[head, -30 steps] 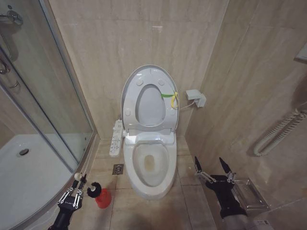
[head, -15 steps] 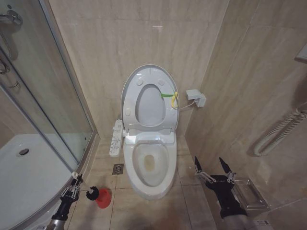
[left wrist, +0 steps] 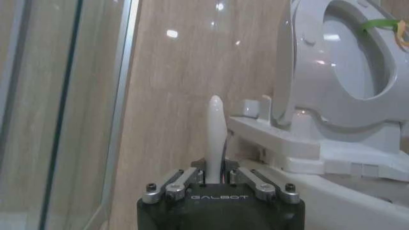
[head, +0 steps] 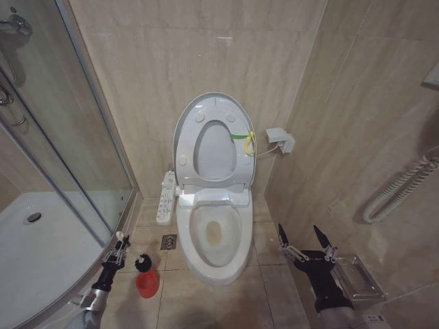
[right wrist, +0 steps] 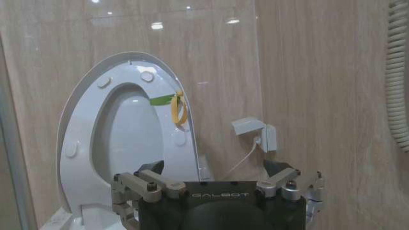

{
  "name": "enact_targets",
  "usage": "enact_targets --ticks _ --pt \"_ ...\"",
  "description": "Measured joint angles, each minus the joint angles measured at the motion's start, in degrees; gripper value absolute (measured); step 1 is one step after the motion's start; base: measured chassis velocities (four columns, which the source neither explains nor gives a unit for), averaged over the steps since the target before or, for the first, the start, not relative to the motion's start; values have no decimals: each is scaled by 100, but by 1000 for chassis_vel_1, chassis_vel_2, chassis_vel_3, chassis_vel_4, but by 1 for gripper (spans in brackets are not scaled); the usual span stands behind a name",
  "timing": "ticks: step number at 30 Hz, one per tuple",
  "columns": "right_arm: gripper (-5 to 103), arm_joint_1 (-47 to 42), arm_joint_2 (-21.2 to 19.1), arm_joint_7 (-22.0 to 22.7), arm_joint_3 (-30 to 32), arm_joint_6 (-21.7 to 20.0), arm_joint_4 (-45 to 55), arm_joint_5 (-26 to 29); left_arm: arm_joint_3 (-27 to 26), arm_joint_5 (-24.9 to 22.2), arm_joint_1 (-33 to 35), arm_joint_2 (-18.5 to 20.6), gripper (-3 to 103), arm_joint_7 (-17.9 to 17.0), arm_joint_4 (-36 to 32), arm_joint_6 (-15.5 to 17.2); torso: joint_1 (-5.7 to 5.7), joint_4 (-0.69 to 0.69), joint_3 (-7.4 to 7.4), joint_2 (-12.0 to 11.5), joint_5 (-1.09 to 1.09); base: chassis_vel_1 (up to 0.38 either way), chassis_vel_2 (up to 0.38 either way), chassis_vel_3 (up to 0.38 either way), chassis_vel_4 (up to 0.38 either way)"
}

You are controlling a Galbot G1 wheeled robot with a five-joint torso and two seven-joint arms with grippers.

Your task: Open the toilet lid, clean the toilet bowl with a toilet brush, close the toilet lid, and flush.

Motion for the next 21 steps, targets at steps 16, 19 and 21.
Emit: enact_targets --ticks 16,19,21 --pt "100 0 0 0 0 0 0 0 92 308 -8 -58 18 -14 323 6 -1 1 0 0 0 0 0 0 0" --pt "100 0 0 -1 0 0 0 0 111 366 27 -45 18 -15 325 5 -1 1 -1 0 0 0 0 0 0" --pt "100 0 0 0 0 0 0 0 122 439 60 -25 18 -17 326 0 -1 1 -1 1 1 0 0 0 0"
